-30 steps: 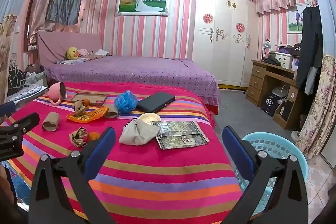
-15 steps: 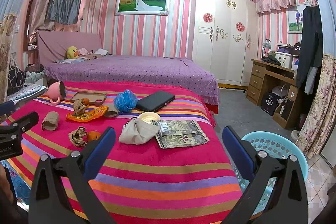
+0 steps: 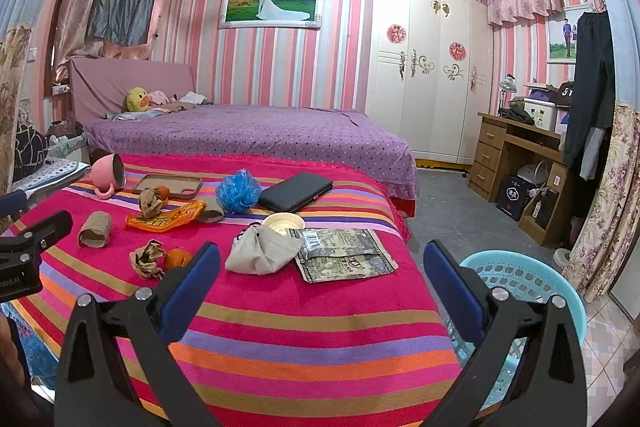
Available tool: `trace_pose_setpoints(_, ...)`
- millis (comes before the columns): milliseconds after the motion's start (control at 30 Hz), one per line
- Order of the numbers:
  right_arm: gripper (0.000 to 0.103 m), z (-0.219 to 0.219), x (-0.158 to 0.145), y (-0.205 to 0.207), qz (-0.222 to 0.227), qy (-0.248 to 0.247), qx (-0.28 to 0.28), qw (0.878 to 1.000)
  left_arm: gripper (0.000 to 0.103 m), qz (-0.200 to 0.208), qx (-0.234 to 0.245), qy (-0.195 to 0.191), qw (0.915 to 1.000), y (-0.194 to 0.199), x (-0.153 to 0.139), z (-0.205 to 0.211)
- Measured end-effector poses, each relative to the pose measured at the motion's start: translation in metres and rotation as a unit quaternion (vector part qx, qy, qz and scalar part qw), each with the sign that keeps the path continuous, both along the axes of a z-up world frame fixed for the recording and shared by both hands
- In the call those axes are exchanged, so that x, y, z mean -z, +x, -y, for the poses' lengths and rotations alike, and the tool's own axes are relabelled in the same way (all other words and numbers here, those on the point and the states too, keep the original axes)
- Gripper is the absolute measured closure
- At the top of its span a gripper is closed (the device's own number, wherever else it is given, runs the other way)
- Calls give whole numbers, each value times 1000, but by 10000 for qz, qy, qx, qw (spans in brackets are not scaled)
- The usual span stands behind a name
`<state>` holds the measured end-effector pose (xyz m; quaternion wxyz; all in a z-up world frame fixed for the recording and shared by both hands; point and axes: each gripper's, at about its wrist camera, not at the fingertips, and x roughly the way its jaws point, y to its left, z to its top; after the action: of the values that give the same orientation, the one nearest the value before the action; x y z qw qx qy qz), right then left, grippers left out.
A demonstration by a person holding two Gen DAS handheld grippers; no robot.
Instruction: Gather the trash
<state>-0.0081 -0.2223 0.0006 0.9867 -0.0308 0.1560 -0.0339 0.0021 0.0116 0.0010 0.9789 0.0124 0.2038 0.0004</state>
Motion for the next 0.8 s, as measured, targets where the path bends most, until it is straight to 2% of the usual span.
trace_pose_setpoints(800,4,3,6,3,-26,0,13,10000,5,-44,-49,-21,10000,3,7,4)
